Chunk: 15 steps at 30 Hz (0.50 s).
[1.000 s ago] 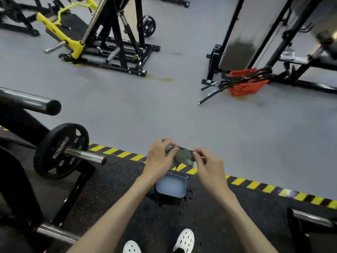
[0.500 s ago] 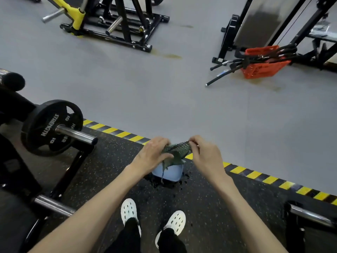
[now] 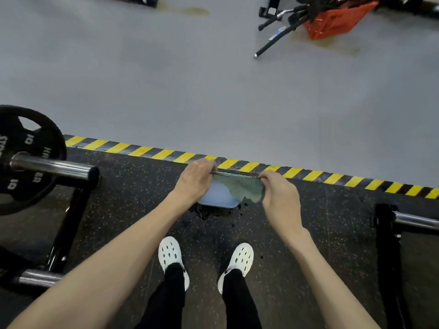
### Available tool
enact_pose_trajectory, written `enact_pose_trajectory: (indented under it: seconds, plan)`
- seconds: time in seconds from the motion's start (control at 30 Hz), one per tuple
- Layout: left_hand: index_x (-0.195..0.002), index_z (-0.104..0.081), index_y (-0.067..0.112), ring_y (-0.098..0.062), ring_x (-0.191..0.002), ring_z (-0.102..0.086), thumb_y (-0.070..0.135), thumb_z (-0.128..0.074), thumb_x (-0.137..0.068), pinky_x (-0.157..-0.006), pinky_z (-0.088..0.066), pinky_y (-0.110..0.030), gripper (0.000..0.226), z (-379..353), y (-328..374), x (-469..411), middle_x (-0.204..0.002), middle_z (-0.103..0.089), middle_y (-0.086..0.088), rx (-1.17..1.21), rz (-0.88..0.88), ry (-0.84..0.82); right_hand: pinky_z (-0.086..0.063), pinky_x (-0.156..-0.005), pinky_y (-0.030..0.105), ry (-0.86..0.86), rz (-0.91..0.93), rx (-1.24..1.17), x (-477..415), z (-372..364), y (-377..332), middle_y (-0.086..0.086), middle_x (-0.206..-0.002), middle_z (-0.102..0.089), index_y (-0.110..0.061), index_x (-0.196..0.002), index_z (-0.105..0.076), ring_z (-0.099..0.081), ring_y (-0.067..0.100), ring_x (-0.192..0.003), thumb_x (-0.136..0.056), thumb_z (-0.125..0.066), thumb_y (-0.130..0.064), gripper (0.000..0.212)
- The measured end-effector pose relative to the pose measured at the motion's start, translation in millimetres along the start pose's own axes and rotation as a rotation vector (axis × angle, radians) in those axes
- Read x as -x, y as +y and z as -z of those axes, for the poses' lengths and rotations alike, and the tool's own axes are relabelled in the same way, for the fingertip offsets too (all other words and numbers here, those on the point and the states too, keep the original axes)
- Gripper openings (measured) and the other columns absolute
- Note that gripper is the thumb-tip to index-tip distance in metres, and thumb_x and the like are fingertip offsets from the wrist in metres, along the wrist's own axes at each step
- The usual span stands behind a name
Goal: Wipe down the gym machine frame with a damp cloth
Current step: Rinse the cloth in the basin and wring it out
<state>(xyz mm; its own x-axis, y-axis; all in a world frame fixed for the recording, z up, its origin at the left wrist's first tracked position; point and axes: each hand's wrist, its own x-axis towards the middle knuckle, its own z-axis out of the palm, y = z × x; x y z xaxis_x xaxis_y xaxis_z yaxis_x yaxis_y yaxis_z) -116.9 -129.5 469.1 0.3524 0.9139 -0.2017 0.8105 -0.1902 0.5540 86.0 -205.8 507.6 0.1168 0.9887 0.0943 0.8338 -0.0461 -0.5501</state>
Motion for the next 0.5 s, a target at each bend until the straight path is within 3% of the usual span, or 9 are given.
enact_pose_trajectory:
  seconds: [0.1, 0.23, 0.4, 0.5]
  plan:
    - [-0.11, -0.066, 0.001, -0.033, -0.104, -0.06, -0.003, -0.051, -0.092, -0.091, -0.044, -0.04, 0.024, -34.3, -29.6, -12.7, -0.107, -0.066, -0.016, 0.011, -0.038, -0.019, -0.051, -0.064, 0.047, 0.012, -0.061, 0.02, 1.6, -39.4, 22.7, 0.012, -0.087, -0.067, -0.005, -0.099, -0.066, -0.062, 0.036, -0.076, -0.093, -0.053, 0.001, 0.014]
    - [-0.112, -0.067, 0.002, -0.03, -0.104, -0.062, 0.004, -0.052, -0.097, -0.089, -0.043, -0.034, 0.021, -94.1, -75.2, -29.5, -0.108, -0.07, -0.012, 0.014, -0.075, -0.022, -0.049, -0.062, 0.045, -0.007, -0.09, 0.032, 7.3, -102.4, 71.9, 0.009, -0.084, -0.067, -0.007, -0.096, -0.064, -0.06, 0.034, -0.072, -0.095, -0.053, -0.002, 0.013]
    - [-0.105, -0.071, 0.002, -0.034, -0.097, -0.064, 0.005, -0.055, -0.096, -0.09, -0.046, -0.045, 0.019, -180.9, -142.9, -67.4, -0.1, -0.071, -0.015, 0.034, -0.149, 0.039, -0.048, -0.061, 0.045, -0.058, -0.128, 0.045, 18.4, -210.4, 146.0, 0.01, -0.083, -0.066, -0.009, -0.097, -0.064, -0.058, 0.034, -0.072, -0.097, -0.051, -0.006, 0.013]
    - [-0.102, -0.072, 0.004, -0.035, -0.091, -0.064, 0.016, -0.048, -0.092, -0.085, -0.05, -0.046, 0.029, -238.2, -179.8, -85.2, -0.095, -0.07, -0.014, 0.015, -0.194, 0.036, -0.044, -0.06, 0.042, -0.102, -0.142, 0.081, 22.9, -270.6, 190.9, 0.009, -0.085, -0.067, -0.01, -0.099, -0.063, -0.058, 0.035, -0.075, -0.098, -0.049, -0.007, 0.014]
